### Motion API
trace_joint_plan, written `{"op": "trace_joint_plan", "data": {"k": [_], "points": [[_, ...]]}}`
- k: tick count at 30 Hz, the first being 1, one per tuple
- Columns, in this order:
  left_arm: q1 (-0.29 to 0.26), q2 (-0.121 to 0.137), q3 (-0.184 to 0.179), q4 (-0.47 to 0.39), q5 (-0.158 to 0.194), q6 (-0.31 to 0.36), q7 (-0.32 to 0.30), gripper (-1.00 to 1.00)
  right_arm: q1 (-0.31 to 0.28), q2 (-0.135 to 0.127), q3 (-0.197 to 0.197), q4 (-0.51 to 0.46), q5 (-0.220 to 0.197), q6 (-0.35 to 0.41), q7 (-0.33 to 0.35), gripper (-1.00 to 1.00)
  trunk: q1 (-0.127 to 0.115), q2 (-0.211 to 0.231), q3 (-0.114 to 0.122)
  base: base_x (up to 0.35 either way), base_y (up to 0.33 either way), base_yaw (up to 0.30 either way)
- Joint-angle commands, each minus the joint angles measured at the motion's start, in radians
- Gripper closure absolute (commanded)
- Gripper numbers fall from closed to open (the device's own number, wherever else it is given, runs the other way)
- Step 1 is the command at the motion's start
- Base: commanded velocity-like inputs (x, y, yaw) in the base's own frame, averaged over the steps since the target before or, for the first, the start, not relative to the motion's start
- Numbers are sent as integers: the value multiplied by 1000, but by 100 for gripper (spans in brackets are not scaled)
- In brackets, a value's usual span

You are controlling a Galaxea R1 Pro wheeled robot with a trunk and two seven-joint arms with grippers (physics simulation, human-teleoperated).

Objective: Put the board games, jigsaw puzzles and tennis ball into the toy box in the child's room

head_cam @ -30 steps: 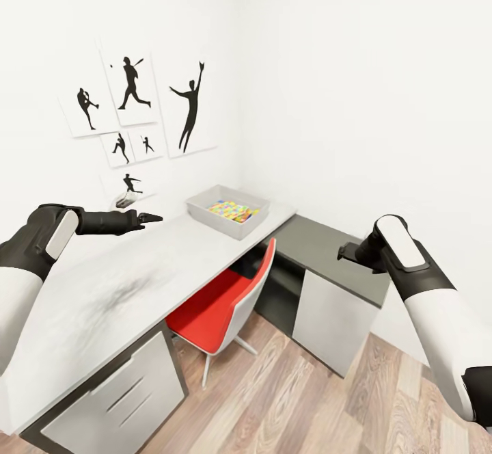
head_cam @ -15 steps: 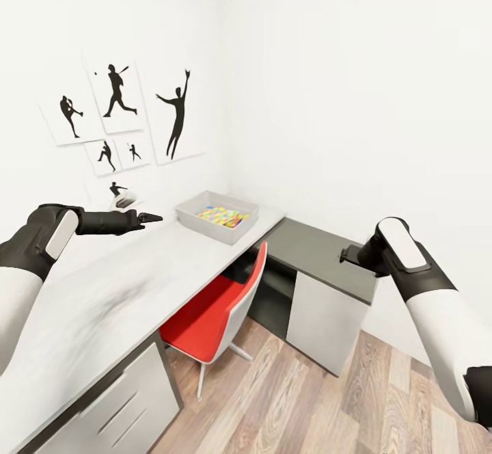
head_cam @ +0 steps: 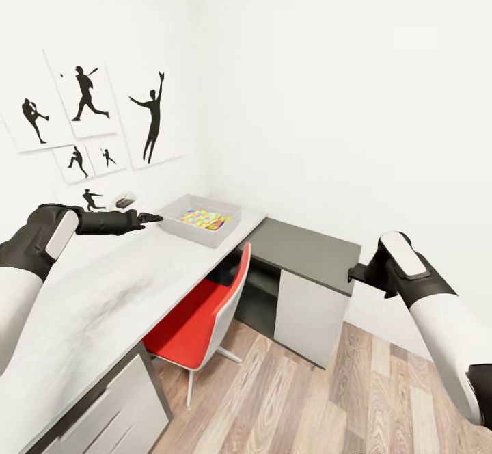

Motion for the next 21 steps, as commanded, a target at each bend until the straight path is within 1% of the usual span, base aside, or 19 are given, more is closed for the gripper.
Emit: {"op": "trace_joint_plan", "data": {"k": [1, 2, 3, 5, 7, 9, 13, 14, 16, 17, 18, 19, 20, 21], "points": [[-1, 1, -3, 0, 2, 4, -2, -100, 19, -2, 3, 7, -10, -5, -7, -100, 1, -2, -2, 0, 1, -279], [-1, 1, -2, 0, 2, 4, -2, -100, 46, -2, -1, 10, -11, -19, 1, -100, 1, -2, -2, 0, 1, -280], [-1, 1, -2, 0, 2, 4, -2, -100, 59, -3, -4, 10, -11, -26, 7, -100, 1, -2, -2, 0, 1, -280], [-1, 1, -2, 0, 3, 4, -2, -100, 105, -4, -10, 10, -11, -44, 39, -100, 1, -2, -2, 0, 0, -281], [-1, 1, -2, 0, 2, 4, -2, -100, 129, -4, -12, 11, -8, -52, 66, -100, 1, -2, -2, 0, 46, -281], [-1, 1, -2, 0, 2, 4, -2, -100, 140, -4, -12, 11, -6, -56, 77, -100, 1, -2, -2, 0, 116, -281], [-1, 1, -2, 0, 2, 4, -2, -100, 184, -2, -10, 14, -4, -63, 87, -100, 1, -2, -2, 0, 131, -281], [-1, 1, -2, 0, 2, 4, -2, -100, 207, 1, -9, 17, -3, -65, 88, -100, 1, -2, -2, 0, 44, -281], [-1, 1, -2, 0, 2, 4, -2, -100, 234, 4, -9, 18, -2, -66, 90, -100, 1, -2, -2, 0, 29, -276], [-1, 1, -2, 0, 3, 4, -2, -100, 267, 5, -9, 20, -1, -72, 91, -100, 1, -2, -2, 0, 11, -247], [-1, 1, -2, 0, 3, 4, -2, -100, 280, 6, -9, 20, -1, -79, 91, -100, 1, -2, -2, 0, 9, -240], [-1, 1, -2, 0, 3, 4, -2, -100, 308, 7, -8, 21, -1, -103, 92, -100, 1, -2, -2, 0, 6, -229], [-1, 1, -2, 0, 3, 4, -2, -100, 322, 7, -7, 22, 0, -121, 93, -100, 1, -2, -2, 0, 5, -225], [-1, 1, -3, 0, 3, 4, -2, -100, 350, 8, -6, 22, 4, -164, 97, -100, 1, -2, -2, 0, 3, -207]]}}
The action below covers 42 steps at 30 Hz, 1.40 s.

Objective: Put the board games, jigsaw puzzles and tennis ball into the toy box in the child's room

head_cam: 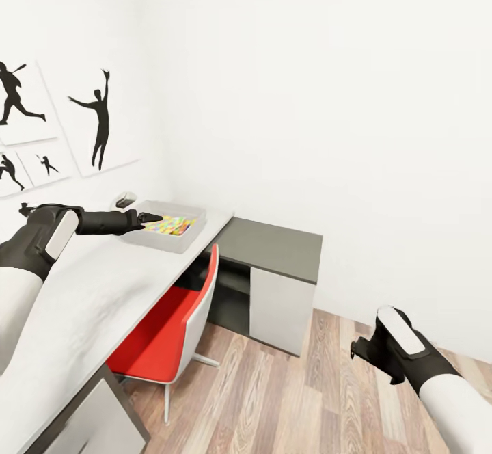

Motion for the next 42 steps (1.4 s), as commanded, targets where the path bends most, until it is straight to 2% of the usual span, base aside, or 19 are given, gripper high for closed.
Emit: {"op": "trace_joint_plan", "data": {"k": [1, 3, 5, 8, 9, 10, 11, 14, 17, 20, 28, 42], "points": [[-1, 1, -3, 0, 2, 4, -2, -100, 14, -1, 7, -1, -4, -24, -6, -100, 1, -2, -2, 0, 2, -189], [-1, 1, -3, 0, 2, 4, -2, -100, 70, 0, 24, 5, 37, -131, 26, -100, 1, -2, -2, 0, 1, -111], [-1, 1, -3, 0, 2, 4, -2, -100, 119, 3, 67, 35, 127, -243, 105, -100, 1, -2, -2, 0, 1, -45], [-1, 0, -3, 0, 2, 5, -2, -100, 152, 20, 153, 151, 301, -430, 300, -100, 1, -2, -2, 0, 0, -15], [-1, 0, -3, 0, 3, 5, -2, -100, 155, 27, 162, 181, 325, -460, 335, -100, 1, -2, -2, 0, 0, -6], [-1, 0, -3, 0, 3, 5, -2, -100, 159, 50, 182, 284, 382, -544, 431, -100, 1, -2, -2, 0, 0, -4], [-1, -1, -3, 0, 3, 5, -3, -100, 161, 66, 191, 353, 406, -590, 484, -100, 1, -2, -2, 0, 0, -2], [-1, -2, -2, 0, 3, 6, -3, -100, 163, 106, 202, 465, 435, -686, 564, -100, 1, -2, -2, 0, 0, -1], [-1, -2, -2, 0, 4, 7, -3, -100, 164, 132, 205, 508, 445, -771, 593, -100, 1, -2, -2, 0, 0, 0], [-1, -4, -3, 0, 4, 7, -3, -100, 164, 144, 206, 527, 444, -840, 605, -100, 1, -2, -2, 0, 0, -2], [-1, -4, -3, 0, 4, 6, -3, -100, 166, 174, 206, 535, 449, -870, 611, -100, 1, -2, -4, -40, 0, -178], [-1, -8, -4, 0, 4, 6, -3, -100, 166, 178, 207, 537, 448, -871, 613, -100, 1, -2, -8, -60, 0, -271]]}}
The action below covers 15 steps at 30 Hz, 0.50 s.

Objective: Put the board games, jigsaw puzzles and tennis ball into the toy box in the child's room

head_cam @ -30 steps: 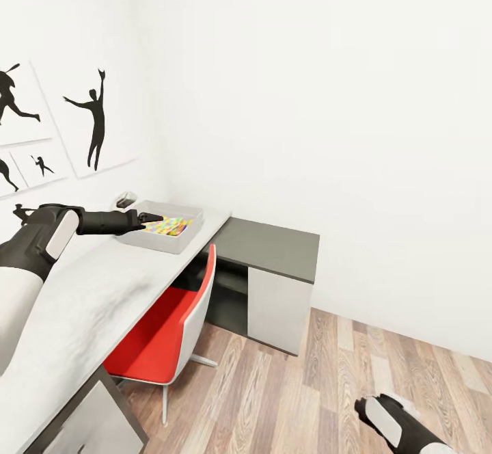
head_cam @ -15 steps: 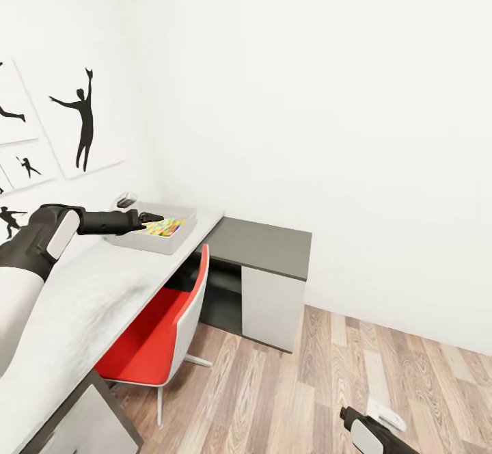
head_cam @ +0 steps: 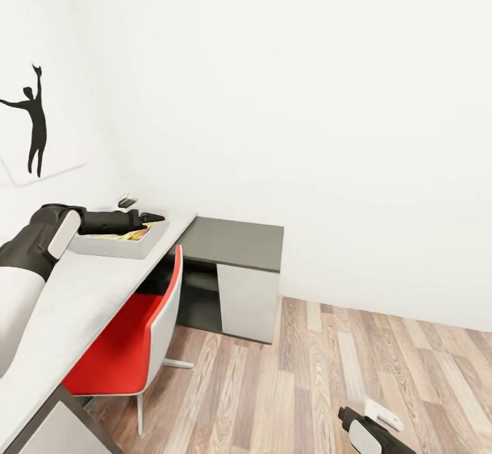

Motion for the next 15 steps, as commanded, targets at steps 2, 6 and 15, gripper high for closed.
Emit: {"op": "trace_joint_plan", "data": {"k": [2, 6, 15], "points": [[-1, 0, -2, 0, 2, 4, -2, -100, -1, 0, 9, -1, -9, 0, -6, -100, 1, -2, -3, -3, 0, -276], [-1, -3, -2, -1, 2, 5, -1, -100, -1, 0, 9, -1, -9, 0, -6, -100, 1, -2, -5, -1, 0, -276], [-1, -21, -1, -2, 2, 6, -1, -100, 3, 0, 9, 13, -8, -1, -6, -100, 1, -2, -9, 0, 0, -276]]}}
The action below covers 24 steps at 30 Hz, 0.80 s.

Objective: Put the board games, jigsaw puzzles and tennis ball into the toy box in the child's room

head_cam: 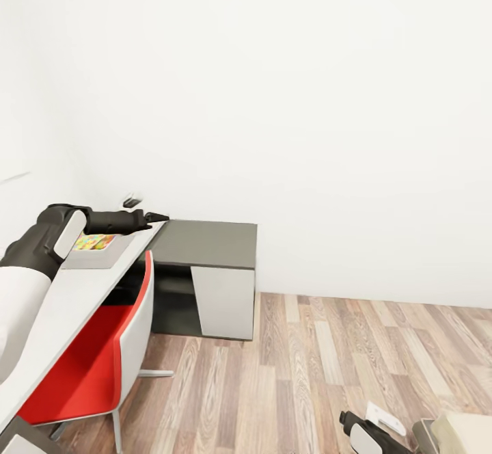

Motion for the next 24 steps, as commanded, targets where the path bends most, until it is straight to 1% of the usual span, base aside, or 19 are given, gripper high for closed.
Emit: {"op": "trace_joint_plan", "data": {"k": [1, 5, 8, 11, 13, 14, 16, 17, 18, 19, 20, 21, 23, 24], "points": [[-1, -1, -2, -1, 2, 4, -2, -100, -1, -1, 8, 0, -9, 0, -6, -100, 1, -2, -3, 0, 0, -276], [-1, -13, -3, -1, 1, 4, -1, -100, -1, -1, 8, 2, -9, 0, -6, -100, 1, -2, -4, 0, 0, -276], [0, -28, -6, -1, 0, 1, 3, -100, 0, 0, 8, 4, -9, -7, -6, -100, 1, -2, -6, 0, 0, -276], [2, -52, -10, -1, -5, -4, 12, -100, 0, 0, 9, 5, -10, -24, -6, -100, 1, -2, -7, 0, 0, -276], [5, -86, -12, -1, -10, -6, 18, -100, 0, 0, 12, 10, -10, -30, -6, -100, 1, -2, -8, 0, 0, -276], [6, -96, -13, -1, -11, -7, 19, -100, 0, 0, 13, 11, -10, -31, -6, -100, 1, -2, -8, 0, 0, -276], [9, -130, -16, 0, -15, -9, 24, -100, 0, 0, 14, 15, -10, -33, -6, -100, 1, -2, -9, 0, 0, -276], [9, -137, -17, 0, -18, -10, 28, -100, 0, 0, 14, 16, -10, -33, -6, -100, 1, -2, -10, 0, 0, -276], [11, -151, -18, 2, -23, -11, 39, -100, 0, 0, 14, 16, -10, -34, -6, -100, 1, -2, -10, 0, 0, -276], [15, -164, -18, 3, -31, -12, 55, -100, 0, 0, 14, 17, -10, -34, -6, -100, 1, -2, -11, 0, 0, -276], [20, -171, -19, 3, -35, -12, 65, -100, 0, 0, 15, 17, -10, -34, -6, -100, 1, -2, -11, 0, 0, -276], [32, -184, -19, 5, -42, -15, 88, -100, 0, 0, 15, 17, -10, -34, -6, -100, 1, -2, -11, 0, 0, -276], [67, -211, -19, 6, -50, -43, 138, -100, 0, 0, 15, 17, -10, -35, -6, -100, 1, -2, -12, 0, 0, -276], [89, -220, -19, 9, -51, -64, 162, -100, 0, 0, 15, 17, -10, -35, -6, -100, 1, -2, -13, 0, 0, -276]]}}
